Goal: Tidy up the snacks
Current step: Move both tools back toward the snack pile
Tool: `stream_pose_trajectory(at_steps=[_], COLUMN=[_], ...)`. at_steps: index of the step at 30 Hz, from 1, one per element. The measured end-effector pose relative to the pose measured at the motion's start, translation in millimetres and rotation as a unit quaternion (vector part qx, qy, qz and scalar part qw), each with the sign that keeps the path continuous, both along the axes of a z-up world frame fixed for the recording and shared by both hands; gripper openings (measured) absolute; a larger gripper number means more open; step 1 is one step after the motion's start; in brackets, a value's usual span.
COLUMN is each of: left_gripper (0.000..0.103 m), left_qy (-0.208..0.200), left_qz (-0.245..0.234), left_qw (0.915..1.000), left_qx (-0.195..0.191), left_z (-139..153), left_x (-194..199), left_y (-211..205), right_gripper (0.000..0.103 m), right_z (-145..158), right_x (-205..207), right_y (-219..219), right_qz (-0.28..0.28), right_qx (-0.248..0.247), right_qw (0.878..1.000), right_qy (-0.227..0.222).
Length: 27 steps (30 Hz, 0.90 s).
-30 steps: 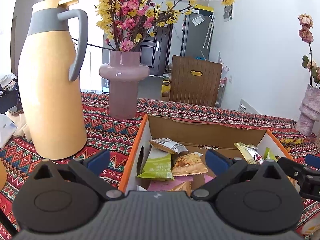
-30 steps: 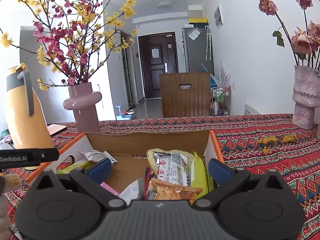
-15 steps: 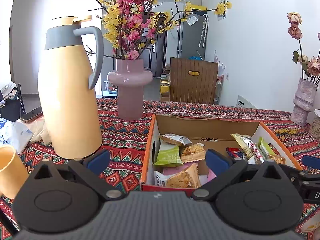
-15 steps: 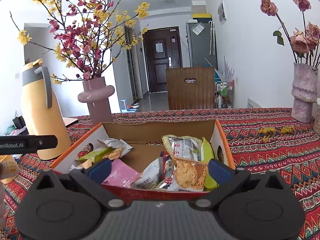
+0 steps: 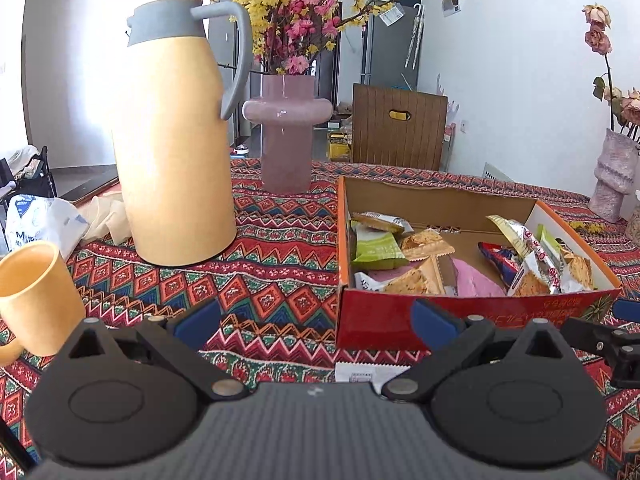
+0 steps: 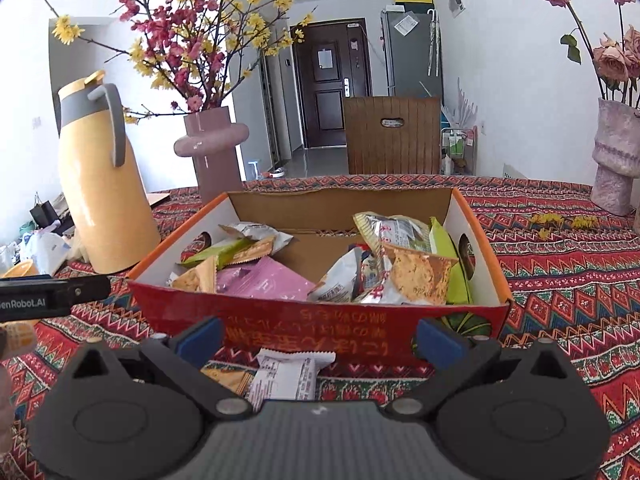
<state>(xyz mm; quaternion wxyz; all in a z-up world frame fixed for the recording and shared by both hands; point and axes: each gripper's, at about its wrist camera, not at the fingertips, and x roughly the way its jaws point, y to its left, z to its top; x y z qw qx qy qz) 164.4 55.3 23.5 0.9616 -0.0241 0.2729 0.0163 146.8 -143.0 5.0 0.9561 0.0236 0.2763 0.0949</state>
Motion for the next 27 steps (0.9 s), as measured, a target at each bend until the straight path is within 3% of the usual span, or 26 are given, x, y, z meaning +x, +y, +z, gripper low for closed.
stream_pose_trajectory(at_steps=[8, 14, 21, 23, 27], left_gripper=[0.103, 0.103, 0.103, 0.103, 0.103], left_qy=[0.028, 0.037, 0.05, 0.051, 0.058], left_qz=[-0.006, -0.007, -0.003, -0.004, -0.003], left_qw=[0.9996, 0.9992, 0.9985, 0.9984, 0.998], left_qx=[-0.009, -0.015, -0.024, -0.025, -0.024], left_z=[-16.3, -26.7, -37.4, -38.1, -41.7], left_x=[-1.4, 0.0, 2.4, 2.7, 5.5], left_y=[11.5, 16.6, 21.8, 22.1, 21.4], right_gripper=[0.103, 0.103, 0.103, 0.1, 0.085], right_z=[-13.6, -14.7, -21.2, -23.8, -28.7], right_x=[1.3, 1.2, 11.9, 15.8, 21.9], right_y=[27.3, 39.8, 34.3, 32.3, 32.6], right_qz=[0.009, 0.017, -0.025, -0.033, -0.035], right_qx=[-0.029, -0.025, -0.03, -0.031, -0.038], right_qw=[0.999, 0.999, 0.998, 0.998, 0.997], right_qy=[0.036, 0.037, 0.049, 0.054, 0.061])
